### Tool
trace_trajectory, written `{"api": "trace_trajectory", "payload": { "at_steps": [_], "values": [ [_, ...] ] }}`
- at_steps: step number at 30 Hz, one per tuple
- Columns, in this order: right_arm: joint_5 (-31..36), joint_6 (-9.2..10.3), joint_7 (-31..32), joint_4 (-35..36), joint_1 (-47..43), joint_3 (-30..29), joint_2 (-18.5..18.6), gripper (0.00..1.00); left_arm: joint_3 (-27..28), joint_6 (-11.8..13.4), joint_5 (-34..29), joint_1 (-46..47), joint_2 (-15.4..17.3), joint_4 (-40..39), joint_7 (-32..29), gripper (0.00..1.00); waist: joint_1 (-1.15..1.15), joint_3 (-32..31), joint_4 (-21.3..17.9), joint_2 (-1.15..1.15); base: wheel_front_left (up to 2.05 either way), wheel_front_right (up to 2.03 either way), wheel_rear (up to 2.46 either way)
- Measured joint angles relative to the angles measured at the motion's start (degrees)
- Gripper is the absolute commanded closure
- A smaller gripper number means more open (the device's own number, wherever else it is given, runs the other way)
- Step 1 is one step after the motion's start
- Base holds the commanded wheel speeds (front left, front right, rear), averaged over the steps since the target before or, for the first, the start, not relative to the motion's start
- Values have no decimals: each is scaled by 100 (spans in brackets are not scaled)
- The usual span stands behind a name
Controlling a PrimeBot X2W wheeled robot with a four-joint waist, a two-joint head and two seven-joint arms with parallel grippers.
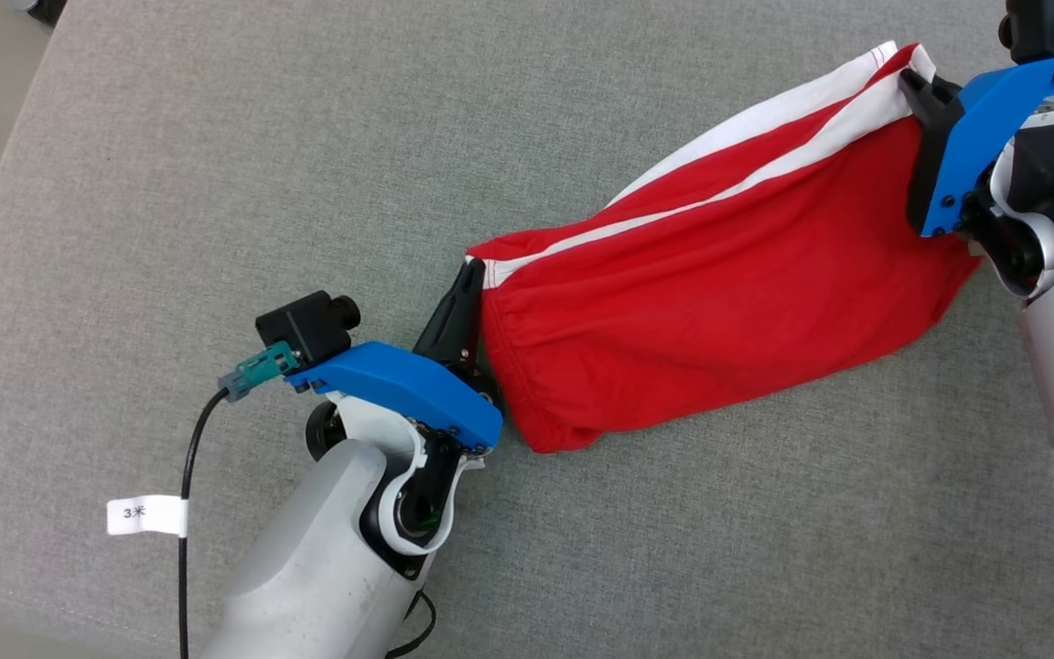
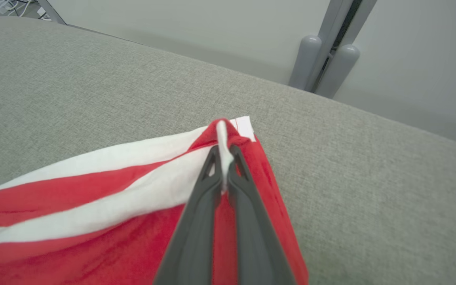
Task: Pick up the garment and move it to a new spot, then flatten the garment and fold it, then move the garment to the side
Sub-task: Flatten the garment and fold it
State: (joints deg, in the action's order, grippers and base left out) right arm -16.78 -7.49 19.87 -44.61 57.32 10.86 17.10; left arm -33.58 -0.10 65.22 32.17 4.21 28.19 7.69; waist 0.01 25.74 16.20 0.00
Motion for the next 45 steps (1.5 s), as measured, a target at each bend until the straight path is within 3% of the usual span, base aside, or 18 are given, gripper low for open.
{"api": "trace_trajectory", "payload": {
  "at_steps": [1, 2, 10, 16, 21, 28, 31, 36, 45],
  "values": [
    [-8, 0, -70, -74, 23, -30, -15, 0, -18, -33, 25, 8, -15, 41, 8, 49, 0, -3, 7, 0, 0, 0, 0],
    [-22, 0, -135, -152, 44, -38, -33, 0, -38, -59, 40, 25, -29, 87, 7, 0, 0, -10, 15, 0, 0, 0, 0],
    [-256, 0, -846, -444, 201, 112, -168, 0, -54, -194, 171, 52, -83, 336, 198, 0, 0, -188, 45, 0, 0, 0, 0],
    [-603, 0, -1058, -522, 116, 407, -103, 0, -48, -407, -159, -83, 133, 300, 575, 0, -1, -492, 39, 0, 0, 0, 0],
    [-915, 0, -1147, -567, -243, 570, 78, 0, 183, -425, -856, -259, 354, 182, 719, 0, -1, -803, -13, 0, 0, 0, 0],
    [-1267, 0, -1141, -661, -584, 576, 231, 0, 1112, -364, -2871, -766, 497, -557, 731, 0, -2, -1072, -199, 0, 0, 0, 0],
    [-1352, 0, -1103, -730, -627, 525, 313, 0, 1390, -405, -3456, -962, 467, -771, 732, 0, -2, -1076, -236, 0, 0, 0, 0],
    [-1416, 0, -1053, -942, -623, 372, 420, 0, 1666, -579, -3941, -1096, 383, -801, 732, 0, -2, -937, -190, 0, 0, 0, 0],
    [-1493, 0, -1001, -1372, -341, 82, 456, 0, 1837, -700, -4167, -1094, 225, -743, 732, 0, -1, -595, 99, 0, 0, 0, 0]
  ]
}}
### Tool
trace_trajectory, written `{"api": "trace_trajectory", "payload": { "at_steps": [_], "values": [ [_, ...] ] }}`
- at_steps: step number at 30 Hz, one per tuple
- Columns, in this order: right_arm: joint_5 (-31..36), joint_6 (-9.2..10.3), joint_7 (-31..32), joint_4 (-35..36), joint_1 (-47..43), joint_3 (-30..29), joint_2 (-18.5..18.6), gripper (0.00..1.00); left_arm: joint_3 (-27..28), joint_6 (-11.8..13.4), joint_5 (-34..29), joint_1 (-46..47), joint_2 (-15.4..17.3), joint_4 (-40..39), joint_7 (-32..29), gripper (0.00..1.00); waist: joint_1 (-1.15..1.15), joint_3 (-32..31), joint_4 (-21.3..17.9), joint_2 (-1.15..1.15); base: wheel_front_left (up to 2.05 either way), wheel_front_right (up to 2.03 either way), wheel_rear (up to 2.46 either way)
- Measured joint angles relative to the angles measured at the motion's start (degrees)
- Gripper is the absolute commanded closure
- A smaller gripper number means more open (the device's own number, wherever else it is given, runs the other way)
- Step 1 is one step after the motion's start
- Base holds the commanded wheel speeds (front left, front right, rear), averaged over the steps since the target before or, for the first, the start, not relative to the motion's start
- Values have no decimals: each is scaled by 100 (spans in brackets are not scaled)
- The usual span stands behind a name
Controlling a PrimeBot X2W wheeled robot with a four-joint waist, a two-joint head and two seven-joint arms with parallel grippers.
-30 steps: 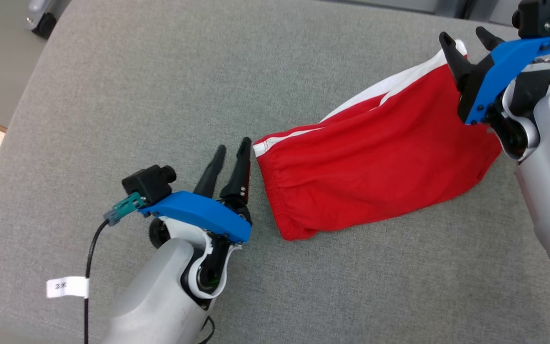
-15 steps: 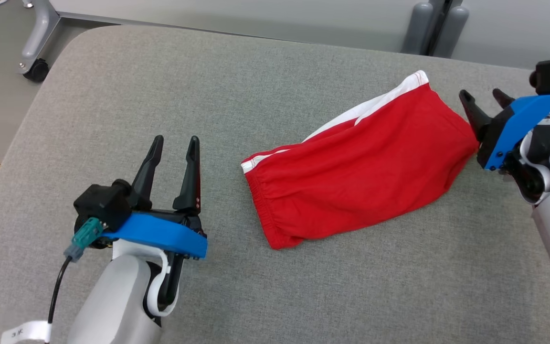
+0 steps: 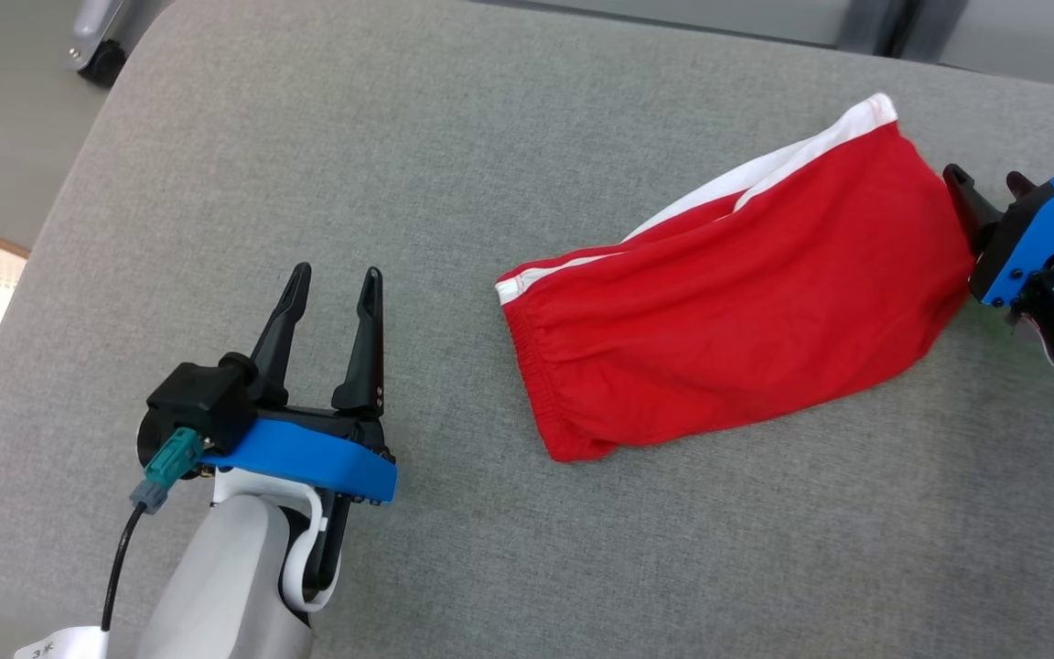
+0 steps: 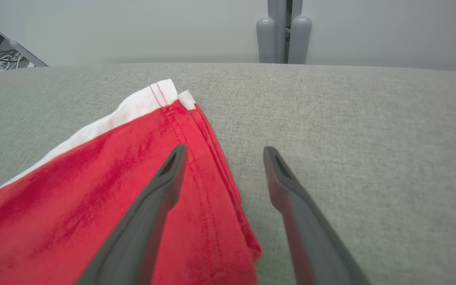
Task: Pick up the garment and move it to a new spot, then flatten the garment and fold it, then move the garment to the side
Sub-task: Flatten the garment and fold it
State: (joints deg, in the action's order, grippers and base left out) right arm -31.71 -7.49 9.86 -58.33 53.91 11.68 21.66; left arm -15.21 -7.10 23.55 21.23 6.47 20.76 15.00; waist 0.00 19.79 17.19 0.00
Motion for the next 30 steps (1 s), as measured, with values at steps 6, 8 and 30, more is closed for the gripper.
{"api": "trace_trajectory", "payload": {
  "at_steps": [6, 8, 30],
  "values": [
    [1, 0, 67, -164, 137, 21, -68, 0, 36, -2, -71, 15, -62, -73, 0, 0, 0, 172, 179, 0, 0, 0, 0],
    [41, 0, 73, -249, 179, 26, -58, 0, 15, -3, -82, 41, -76, -110, 0, 0, 1, 213, 219, 0, 0, 0, 0],
    [221, 4, 29, -560, 261, 375, -294, 100, -170, -11, -63, 194, 15, -208, 0, 0, 1, 179, 162, 0, 0, 0, 0]
  ]
}}
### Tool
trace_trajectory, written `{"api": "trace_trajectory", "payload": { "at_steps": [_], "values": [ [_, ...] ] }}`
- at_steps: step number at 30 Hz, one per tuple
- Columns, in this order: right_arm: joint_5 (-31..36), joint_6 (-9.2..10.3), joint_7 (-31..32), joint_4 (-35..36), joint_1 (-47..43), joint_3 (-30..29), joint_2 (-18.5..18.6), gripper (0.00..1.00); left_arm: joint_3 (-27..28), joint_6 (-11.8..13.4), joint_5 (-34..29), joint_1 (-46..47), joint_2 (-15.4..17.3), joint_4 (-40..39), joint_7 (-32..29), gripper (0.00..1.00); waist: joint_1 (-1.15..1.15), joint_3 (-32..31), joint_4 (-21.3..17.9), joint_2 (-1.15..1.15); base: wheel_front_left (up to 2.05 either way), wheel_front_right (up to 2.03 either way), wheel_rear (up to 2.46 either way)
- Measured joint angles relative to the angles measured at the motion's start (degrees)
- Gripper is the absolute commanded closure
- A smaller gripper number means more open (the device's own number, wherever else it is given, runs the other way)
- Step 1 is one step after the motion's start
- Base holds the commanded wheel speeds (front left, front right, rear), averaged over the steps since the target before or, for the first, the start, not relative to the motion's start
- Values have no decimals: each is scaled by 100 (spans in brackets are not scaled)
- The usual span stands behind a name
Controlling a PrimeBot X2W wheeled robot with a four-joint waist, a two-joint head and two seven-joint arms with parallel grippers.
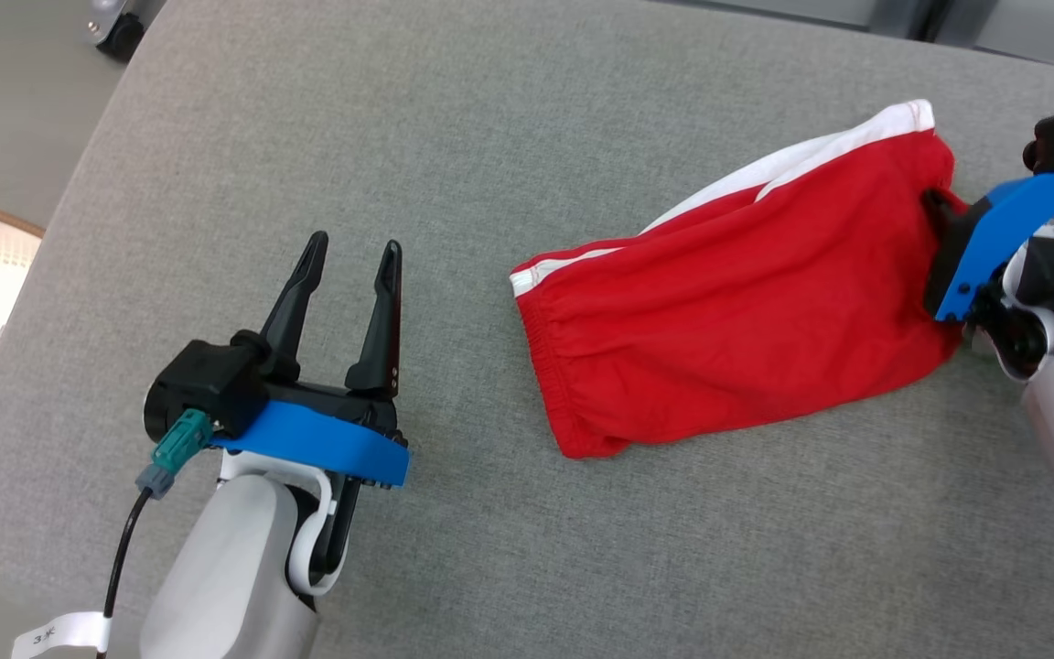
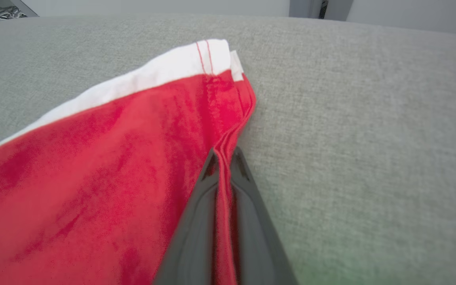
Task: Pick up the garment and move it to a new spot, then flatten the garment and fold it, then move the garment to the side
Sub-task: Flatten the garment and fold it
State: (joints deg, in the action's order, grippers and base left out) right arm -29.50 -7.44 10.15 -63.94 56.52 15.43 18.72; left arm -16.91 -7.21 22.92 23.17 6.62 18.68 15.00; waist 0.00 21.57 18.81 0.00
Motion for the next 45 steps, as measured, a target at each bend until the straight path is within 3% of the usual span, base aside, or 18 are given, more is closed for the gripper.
{"api": "trace_trajectory", "payload": {
  "at_steps": [10, 24, 31, 39, 45],
  "values": [
    [-66, -4, -777, 396, -805, -183, 385, 100, -60, 0, -5, -302, 135, 38, 0, 0, 0, -471, -456, 0, 0, 0, 0],
    [1124, -4, -1149, 380, -1269, -1117, 501, 100, -97, 0, -74, -501, 215, 203, 0, 0, 0, -1077, -1100, 0, 0, 0, 0],
    [1708, -4, -929, 1089, -1489, -1395, -123, 100, -174, 0, -34, -546, 232, 303, 0, 0, -1, -1284, -1135, 0, 0, 0, 0],
    [2043, -4, -203, 2430, -1957, -988, -1058, 100, -244, -1, 20, -594, 263, 325, 0, 0, -1, -1396, -988, 0, 0, 0, 0],
    [2093, -4, 115, 2748, -2158, -850, -1417, 100, -323, -1, 55, -600, 259, 341, 0, 0, -1, -1390, -815, 0, 0, 0, 0]
  ]
}}
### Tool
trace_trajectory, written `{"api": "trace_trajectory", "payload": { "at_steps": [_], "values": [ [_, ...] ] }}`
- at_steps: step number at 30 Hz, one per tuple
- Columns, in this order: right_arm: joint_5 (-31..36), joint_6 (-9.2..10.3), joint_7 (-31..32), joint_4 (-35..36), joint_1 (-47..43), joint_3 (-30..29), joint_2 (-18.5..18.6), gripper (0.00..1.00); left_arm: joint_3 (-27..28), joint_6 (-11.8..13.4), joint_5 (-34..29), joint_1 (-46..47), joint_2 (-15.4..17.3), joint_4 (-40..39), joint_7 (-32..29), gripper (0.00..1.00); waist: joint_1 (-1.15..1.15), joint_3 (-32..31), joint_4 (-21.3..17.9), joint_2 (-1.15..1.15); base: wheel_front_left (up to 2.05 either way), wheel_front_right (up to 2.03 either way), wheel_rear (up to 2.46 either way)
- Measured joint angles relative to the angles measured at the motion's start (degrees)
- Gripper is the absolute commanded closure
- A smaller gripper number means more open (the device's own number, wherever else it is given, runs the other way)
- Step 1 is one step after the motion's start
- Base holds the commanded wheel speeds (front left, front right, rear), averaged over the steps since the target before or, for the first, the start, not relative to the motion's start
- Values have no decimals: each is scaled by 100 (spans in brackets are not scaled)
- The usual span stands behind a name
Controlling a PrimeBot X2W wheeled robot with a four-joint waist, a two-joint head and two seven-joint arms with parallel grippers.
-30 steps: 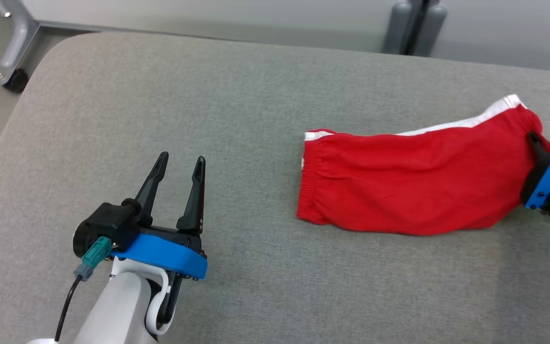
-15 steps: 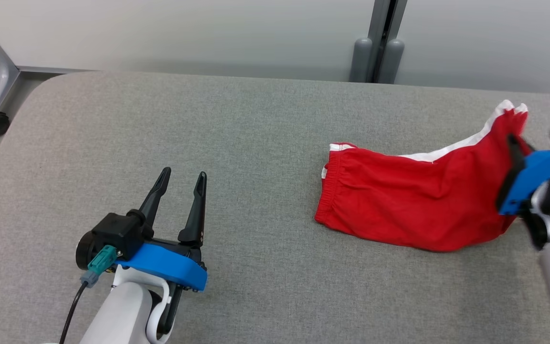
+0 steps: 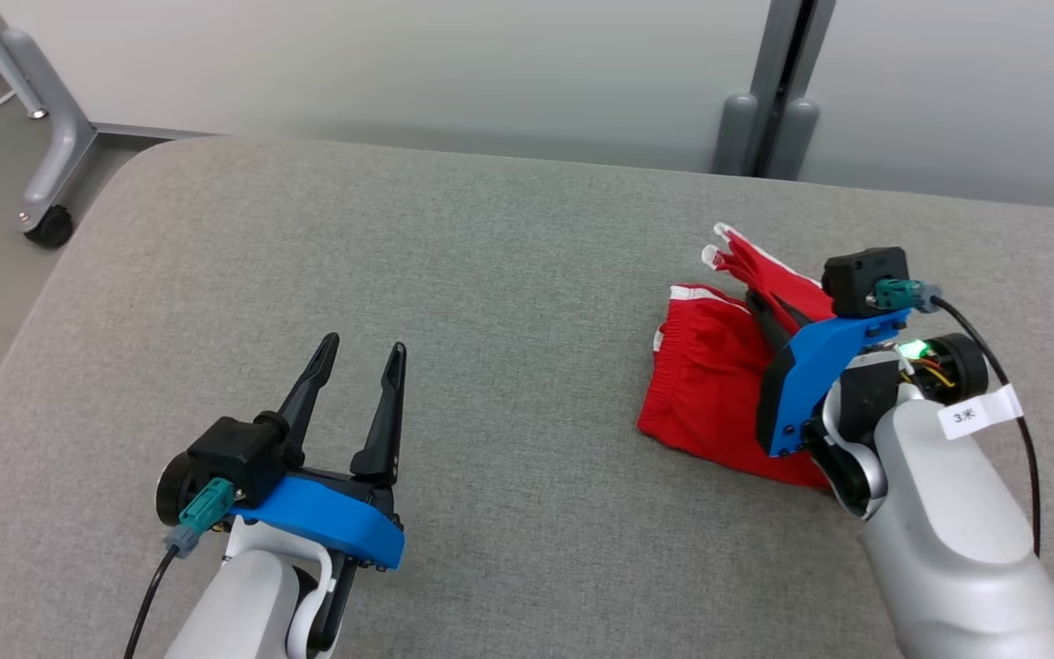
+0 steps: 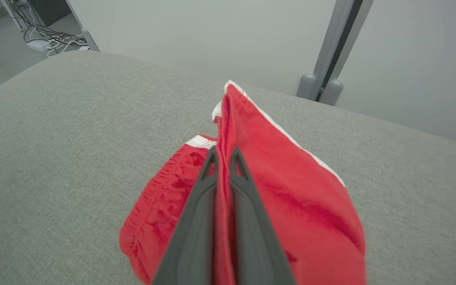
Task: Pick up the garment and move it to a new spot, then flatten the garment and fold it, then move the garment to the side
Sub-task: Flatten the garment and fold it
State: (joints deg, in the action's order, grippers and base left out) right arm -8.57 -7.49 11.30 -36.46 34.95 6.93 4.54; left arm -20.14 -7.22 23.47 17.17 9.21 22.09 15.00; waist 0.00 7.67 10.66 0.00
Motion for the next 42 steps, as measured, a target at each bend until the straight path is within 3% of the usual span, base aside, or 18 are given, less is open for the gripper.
{"api": "trace_trajectory", "payload": {
  "at_steps": [7, 12, 13, 14, 20, 25, 28, 34, 42],
  "values": [
    [185, 0, -25, -396, 84, 58, -152, 100, -85, 0, 26, 2, -1, 7, 0, 0, 0, 64, 215, 0, 0, 0, 0],
    [-458, 0, -88, -660, 249, 665, -180, 100, -103, 0, 52, 41, -2, 16, 0, 0, 0, 135, 284, 0, 0, 0, 0],
    [-550, 0, -132, -722, 284, 719, -180, 91, -107, 0, 60, 61, -3, 21, 0, 0, 0, 148, 292, 0, 0, 0, 0],
    [-627, 0, -166, -788, 318, 754, -177, 0, -110, 0, 66, 72, -5, 23, 0, 0, 0, 158, 302, 0, 0, 0, 0],
    [-1291, 0, -517, -946, 490, 970, -176, 0, -114, 0, 68, 131, -13, 32, 0, 0, 0, 166, 320, 0, 0, 0, 0],
    [-1935, 0, -1031, -642, 605, 826, -179, 0, -38, 0, 67, 126, 1, 49, 0, 0, 0, 104, 253, 0, 0, 0, 0],
    [-1612, 0, -1427, -402, 667, 517, -112, 0, 70, 0, 63, 63, 22, 45, 0, 0, 0, 62, 158, 0, 0, 0, 0],
    [-651, 0, -1748, 243, 79, -476, 475, 0, 124, 0, 21, -14, 63, 45, 0, 0, 0, -105, -42, 0, 0, 0, 0],
    [214, 0, -1914, 1218, -1350, -1608, 341, 0, 287, 1, 5, -196, 69, 20, 0, 0, 0, -271, -258, 0, 0, 0, 0]
  ]
}}
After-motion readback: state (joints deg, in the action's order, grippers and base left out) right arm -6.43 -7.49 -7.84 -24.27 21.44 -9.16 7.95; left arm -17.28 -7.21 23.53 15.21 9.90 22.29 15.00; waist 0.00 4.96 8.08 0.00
